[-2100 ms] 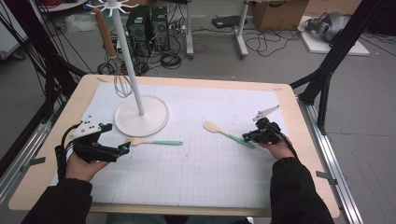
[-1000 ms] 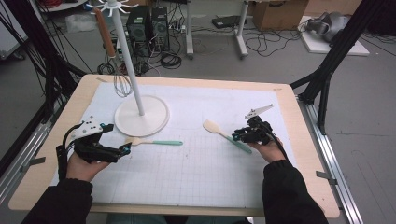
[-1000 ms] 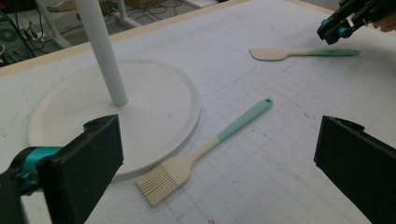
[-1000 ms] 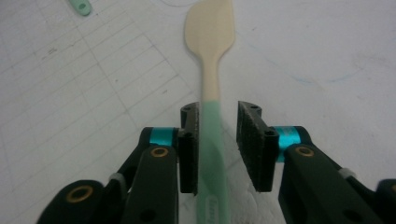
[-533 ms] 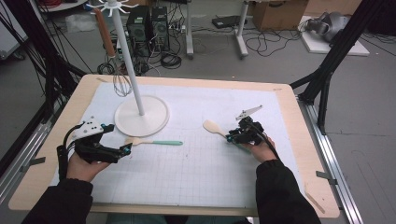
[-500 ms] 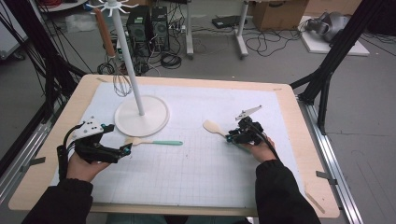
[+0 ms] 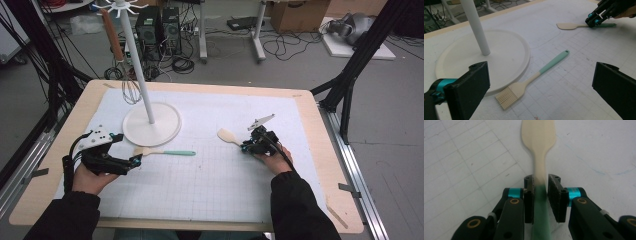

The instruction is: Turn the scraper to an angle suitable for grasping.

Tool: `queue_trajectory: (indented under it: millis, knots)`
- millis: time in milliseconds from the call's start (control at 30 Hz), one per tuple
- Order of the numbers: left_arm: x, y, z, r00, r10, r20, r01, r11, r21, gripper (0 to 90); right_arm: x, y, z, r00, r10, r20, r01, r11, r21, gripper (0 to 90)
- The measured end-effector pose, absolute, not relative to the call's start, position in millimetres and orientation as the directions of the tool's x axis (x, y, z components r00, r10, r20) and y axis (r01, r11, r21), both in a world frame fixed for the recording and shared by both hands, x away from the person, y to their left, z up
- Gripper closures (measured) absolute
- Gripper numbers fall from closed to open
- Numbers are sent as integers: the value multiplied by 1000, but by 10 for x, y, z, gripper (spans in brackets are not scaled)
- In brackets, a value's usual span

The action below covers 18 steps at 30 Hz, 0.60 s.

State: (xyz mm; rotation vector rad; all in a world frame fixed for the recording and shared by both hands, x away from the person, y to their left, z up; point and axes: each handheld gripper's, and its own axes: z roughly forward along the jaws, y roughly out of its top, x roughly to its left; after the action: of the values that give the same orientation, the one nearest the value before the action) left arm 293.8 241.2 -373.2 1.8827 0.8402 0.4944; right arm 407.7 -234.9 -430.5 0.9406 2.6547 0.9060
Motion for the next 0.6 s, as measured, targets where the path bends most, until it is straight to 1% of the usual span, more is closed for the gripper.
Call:
queue_trajectory:
  millis: [67,267,400,600]
  knots:
    - [2938,2406,-3730,679,733,-25,336,-281,899,18,4079,-2343,-4303,-786,618,25,506,619,600,780]
    - [2940,2411,-3733,680,733,-23,337,-284,898,18,4094,-2348,-4298,-783,620,43,520,615,593,792]
    - [2939,2412,-3732,680,733,-21,336,-287,897,18,4095,-2335,-4291,-790,613,24,505,628,592,800]
    - [2940,2407,-3730,679,734,-19,335,-287,897,18,4085,-2333,-4277,-792,609,29,507,631,587,804]
